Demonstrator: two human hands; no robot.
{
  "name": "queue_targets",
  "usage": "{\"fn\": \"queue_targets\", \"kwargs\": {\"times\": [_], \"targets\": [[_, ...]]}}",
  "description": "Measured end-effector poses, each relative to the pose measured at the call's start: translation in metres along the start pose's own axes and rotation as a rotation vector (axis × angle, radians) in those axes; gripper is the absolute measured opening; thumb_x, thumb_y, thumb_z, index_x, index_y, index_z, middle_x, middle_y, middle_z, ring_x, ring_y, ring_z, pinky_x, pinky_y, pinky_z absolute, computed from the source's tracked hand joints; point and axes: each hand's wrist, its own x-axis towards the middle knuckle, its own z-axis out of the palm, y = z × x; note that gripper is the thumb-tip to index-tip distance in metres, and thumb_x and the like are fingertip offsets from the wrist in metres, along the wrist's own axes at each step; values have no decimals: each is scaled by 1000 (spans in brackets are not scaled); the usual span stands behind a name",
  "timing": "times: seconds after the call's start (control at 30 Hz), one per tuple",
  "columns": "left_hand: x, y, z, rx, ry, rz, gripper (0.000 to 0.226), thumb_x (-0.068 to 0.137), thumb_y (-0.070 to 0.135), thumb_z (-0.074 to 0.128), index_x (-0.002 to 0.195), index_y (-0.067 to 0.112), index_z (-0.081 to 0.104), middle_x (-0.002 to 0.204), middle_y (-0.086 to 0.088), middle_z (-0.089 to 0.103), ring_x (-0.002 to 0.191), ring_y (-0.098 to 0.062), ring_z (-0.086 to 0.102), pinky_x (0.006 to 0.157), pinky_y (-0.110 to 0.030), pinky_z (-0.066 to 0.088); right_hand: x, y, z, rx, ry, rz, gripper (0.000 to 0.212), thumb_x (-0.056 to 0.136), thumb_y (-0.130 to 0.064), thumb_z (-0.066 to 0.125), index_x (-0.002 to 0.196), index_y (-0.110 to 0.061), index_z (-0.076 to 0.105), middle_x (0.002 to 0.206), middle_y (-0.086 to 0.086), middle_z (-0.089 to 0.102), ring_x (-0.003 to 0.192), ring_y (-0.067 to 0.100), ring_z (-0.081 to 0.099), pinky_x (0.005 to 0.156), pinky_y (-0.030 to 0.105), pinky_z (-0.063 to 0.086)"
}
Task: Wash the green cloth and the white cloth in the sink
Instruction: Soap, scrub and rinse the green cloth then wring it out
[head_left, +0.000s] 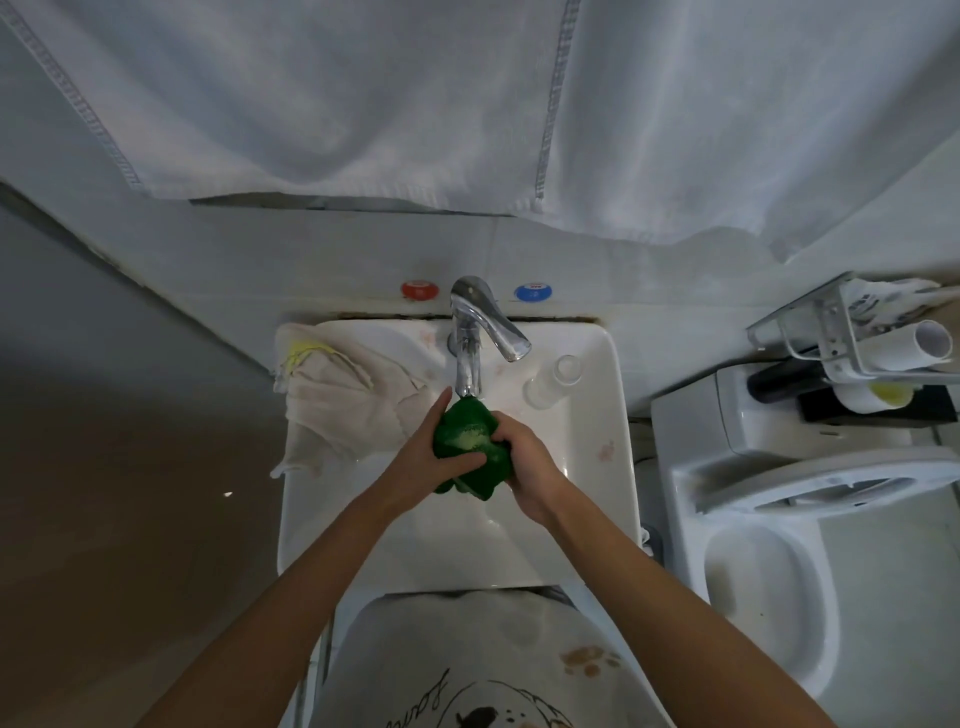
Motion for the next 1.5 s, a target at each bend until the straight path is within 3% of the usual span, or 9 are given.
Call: {"fn": "queue_targets", "kwargs": {"times": [0.07,0.2,0.33,0.47,0.57,0.8,1.23,1.4,1.5], "targets": [[1,-1,3,-18,49,21,80,81,5,71,144,29,27,122,15,51,106,2,54,81,-12,50,2,-2,2,-97,9,-42,33,84,-11,40,105,-8,65,99,17,65,92,26,60,87,41,51],[4,-2,8,-4,127,29,56,80,5,72,122,33,45,109,17,57,99,3,56,78,-10,49,4,-7,4,-293,69,-138,27,90,-2,39,90,-15,62,82,5,59,79,18,54,71,28,44],[9,-10,2,42,197,-2,49,79,12,73,117,32,51,107,12,61,102,-9,59,92,-29,49,5,-10,-6,-553,140,-254,25,92,-8,51,114,-18,59,98,-4,60,85,12,59,72,22,52],[13,-22,-8,93,234,-75,53,77,18,76,124,26,52,114,0,62,108,-21,58,98,-41,48,2,-27,-19,-317,246,-330,27,96,-11,53,123,-16,53,103,4,64,91,20,65,80,31,57],[18,-24,-7,124,236,-86,52,78,21,76,124,24,51,113,1,61,108,-21,57,99,-40,46,-3,-48,-18,-192,206,-401,28,100,-17,50,127,-10,51,101,8,67,86,20,67,79,32,57],[29,-20,3,146,215,-91,46,81,22,73,120,23,50,105,7,58,103,-16,56,96,-33,44,-4,-81,6,-157,291,-512,12,98,-10,52,98,-6,63,66,4,64,58,9,61,64,23,55],[35,-16,8,87,228,-125,29,84,19,69,109,23,54,100,3,61,98,-17,57,94,-34,44,-1,-88,9,-111,258,-537,13,98,-9,52,101,-4,64,67,4,64,59,12,62,67,27,57],[34,-17,10,14,221,-121,27,84,16,69,106,22,54,96,8,60,91,-6,56,75,-17,41,5,-71,-1,-177,221,-587,11,99,-13,51,101,-7,60,70,4,65,60,6,62,63,22,56],[33,-20,10,-13,216,-123,28,84,17,70,108,20,55,99,4,61,93,-9,57,77,-19,43,10,-52,-13,-226,261,-551,17,98,-20,53,98,-6,62,73,3,65,62,5,62,63,19,53]]}}
